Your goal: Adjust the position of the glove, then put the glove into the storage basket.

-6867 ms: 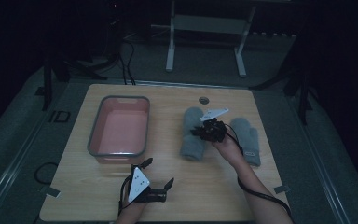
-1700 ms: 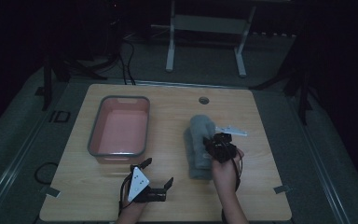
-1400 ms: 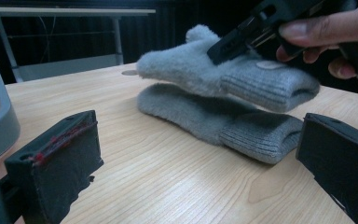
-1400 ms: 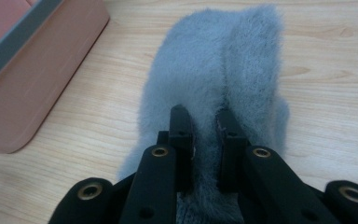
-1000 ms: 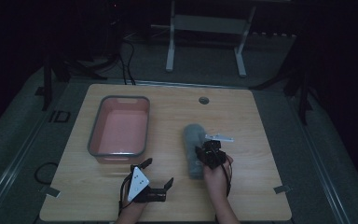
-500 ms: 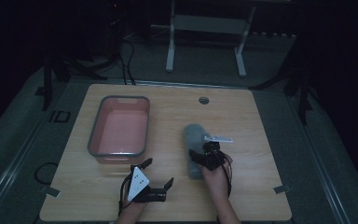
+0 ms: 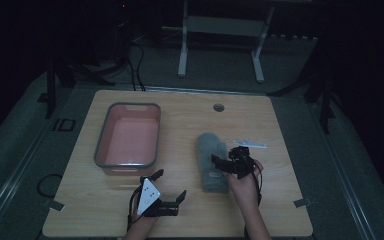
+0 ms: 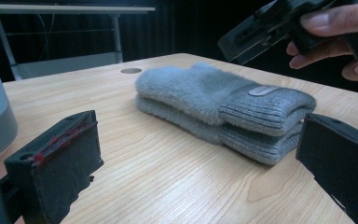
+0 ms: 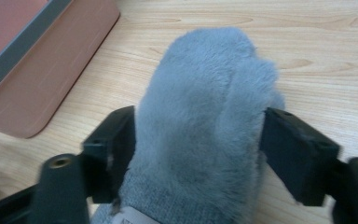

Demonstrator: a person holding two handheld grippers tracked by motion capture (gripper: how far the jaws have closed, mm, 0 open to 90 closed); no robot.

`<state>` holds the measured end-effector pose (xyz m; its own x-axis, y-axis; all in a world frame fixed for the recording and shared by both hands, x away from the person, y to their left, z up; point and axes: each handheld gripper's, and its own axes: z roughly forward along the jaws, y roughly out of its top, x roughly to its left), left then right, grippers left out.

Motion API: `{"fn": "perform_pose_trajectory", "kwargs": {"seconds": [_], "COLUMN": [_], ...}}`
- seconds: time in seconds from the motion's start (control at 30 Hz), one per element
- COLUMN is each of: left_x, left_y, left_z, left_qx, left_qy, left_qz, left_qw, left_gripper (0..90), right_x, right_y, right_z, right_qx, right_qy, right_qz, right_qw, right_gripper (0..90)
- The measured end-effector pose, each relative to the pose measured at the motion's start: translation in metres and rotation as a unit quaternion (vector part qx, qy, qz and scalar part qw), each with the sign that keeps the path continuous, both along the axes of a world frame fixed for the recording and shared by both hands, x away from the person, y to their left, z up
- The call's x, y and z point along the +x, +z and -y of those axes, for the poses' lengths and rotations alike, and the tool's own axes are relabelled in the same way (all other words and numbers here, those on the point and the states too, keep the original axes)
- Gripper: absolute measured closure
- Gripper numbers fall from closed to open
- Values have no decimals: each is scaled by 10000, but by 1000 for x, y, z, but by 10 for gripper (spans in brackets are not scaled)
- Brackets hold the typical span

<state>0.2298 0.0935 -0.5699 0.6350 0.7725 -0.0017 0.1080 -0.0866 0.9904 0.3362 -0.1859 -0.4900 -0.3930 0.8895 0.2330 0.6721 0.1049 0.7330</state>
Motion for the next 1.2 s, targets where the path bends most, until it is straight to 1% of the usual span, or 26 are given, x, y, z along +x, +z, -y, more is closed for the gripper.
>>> {"fn": "perform_pose_trajectory", "kwargs": {"seconds": [0.07, 0.1, 0.17, 0.23, 0.27, 0.3, 0.37, 0.4, 0.47, 0.5, 0.53, 0.57, 0.6, 0.63, 0.67, 0.7, 0.77, 0.8, 0.83, 0.87, 0.9, 0.97, 1.0, 1.03, 1.13, 1.2], "left_x": [0, 0, 0, 0, 1, 1, 3, 3, 5, 6, 8, 9, 11, 12, 14, 15, 18, 20, 22, 26, 29, 36, 39, 43, 54, 62], "left_y": [0, 0, 0, 1, 1, 1, 2, 2, 2, 2, 3, 3, 4, 4, 4, 5, 9, 11, 13, 16, 18, 22, 24, 26, 34, 40], "left_z": [1, 1, 2, 2, 3, 3, 4, 5, 6, 7, 8, 9, 11, 13, 14, 16, 19, 20, 22, 24, 25, 27, 28, 30, 35, 39], "left_qx": [24, 36, 87, 127, 161, 174, 242, 252, 353, 348, 335, 339, 366, 407, 446, 470, 548, 538, 508, 511, 501, 432, 401, 390, 387, 414], "left_qy": [-1, 7, 15, 45, 58, 56, 14, 5, -89, -150, -233, -347, -450, -553, -674, -772, -879, -929, -979, -1002, -995, -982, -966, -957, -909, -881], "left_qz": [1, 7, -8, -2, -34, -54, -151, -148, -215, -242, -325, -476, -618, -730, -800, -845, -923, -987, -1050, -1171, -1230, -1321, -1369, -1435, -1508, -1529], "left_qw": [10000, 10000, 10000, 9999, 9998, 9998, 9996, 9996, 9991, 9990, 9986, 9977, 9964, 9950, 9935, 9923, 9903, 9893, 9883, 9867, 9861, 9854, 9850, 9842, 9836, 9834], "left_gripper": [1, 1, 1, 1, 1, 1, 6, 58, 63, 56, 46, 45, 37, 30, 30, 30, 30, 30, 30, 30, 30, 30, 30, 30, 30, 30], "right_x": [2, 4, 5, 5, 5, 4, 3, 3, 2, 1, 0, -1, -2, -4, -5, -7, -10, -12, -13, -12, -12, -10, -10, -10, -8, -4], "right_y": [0, 0, -2, -3, -4, -4, -6, -7, -10, -12, -13, -14, -16, -18, -21, -23, -25, -26, -26, -26, -25, -24, -23, -21, -16, -12], "right_z": [5, 8, 14, 21, 25, 30, 38, 42, 51, 56, 60, 64, 68, 71, 74, 77, 82, 85, 87, 88, 91, 94, 95, 95, 94, 92], "right_qx": [-11, -21, 19, -11, 36, 53, -134, -186, -229, -206, -188, -214, -309, -325, -311, -369, -494, -497, -444, -400, -357, -201, -169, -158, -128, -1], "right_qy": [78, 141, 427, 573, 688, 774, 911, 967, 1034, 1030, 1042, 1100, 1109, 1157, 1231, 1194, 1233, 1205, 1205, 1190, 1143, 1150, 1096, 1081, 1093, 1195], "right_qz": [11, -6, -103, -39, 68, 261, 569, 666, 818, 837, 856, 923, 987, 996, 994, 1088, 1279, 1310, 1278, 1167, 1082, 934, 906, 909, 824, 645], "right_qw": [10000, 9999, 9990, 9983, 9976, 9966, 9941, 9929, 9910, 9909, 9907, 9894, 9884, 9877, 9869, 9862, 9829, 9828, 9834, 9852, 9869, 9888, 9897, 9898, 9905, 9907], "right_gripper": [249, 231, 155, 148, 141, 139, 145, 145, 143, 142, 142, 140, 140, 137, 129, 135, 135, 136, 138, 140, 142, 140, 141, 140, 126, 138]}}
